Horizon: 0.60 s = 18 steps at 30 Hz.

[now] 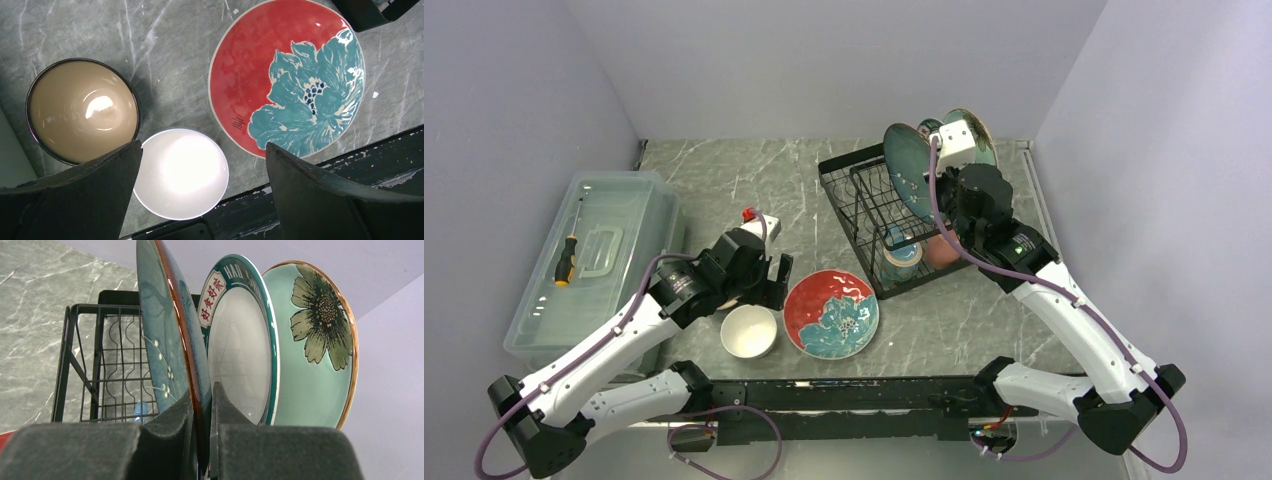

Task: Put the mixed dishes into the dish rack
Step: Insert the plate into the dish rack.

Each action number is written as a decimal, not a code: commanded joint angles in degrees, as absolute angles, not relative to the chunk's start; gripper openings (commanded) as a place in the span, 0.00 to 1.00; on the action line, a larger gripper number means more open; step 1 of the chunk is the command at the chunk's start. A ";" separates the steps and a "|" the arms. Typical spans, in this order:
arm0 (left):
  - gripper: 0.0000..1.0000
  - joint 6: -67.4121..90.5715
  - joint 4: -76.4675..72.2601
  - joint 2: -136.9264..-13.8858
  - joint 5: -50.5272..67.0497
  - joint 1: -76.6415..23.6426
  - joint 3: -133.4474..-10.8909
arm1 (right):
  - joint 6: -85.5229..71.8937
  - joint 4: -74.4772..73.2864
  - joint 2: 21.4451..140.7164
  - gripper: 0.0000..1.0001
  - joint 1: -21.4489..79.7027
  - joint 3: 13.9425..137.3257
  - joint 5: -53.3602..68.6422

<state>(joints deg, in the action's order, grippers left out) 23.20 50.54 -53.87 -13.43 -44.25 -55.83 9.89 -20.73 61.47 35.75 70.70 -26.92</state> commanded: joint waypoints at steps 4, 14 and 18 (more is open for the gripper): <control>0.99 23.03 50.29 -53.75 -14.50 -44.33 -55.90 | 1.94 -14.96 59.93 0.14 35.60 70.71 -27.68; 0.99 23.11 50.42 -53.79 -14.71 -44.38 -55.99 | 1.53 -15.90 59.45 0.36 35.60 73.58 -27.25; 0.99 23.12 50.40 -53.88 -14.68 -44.37 -55.99 | 1.33 -16.31 59.16 0.42 35.60 74.77 -26.78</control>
<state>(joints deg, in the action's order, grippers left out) 23.22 50.57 -53.87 -13.43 -44.25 -55.83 2.66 -18.76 60.73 35.70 71.44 -26.94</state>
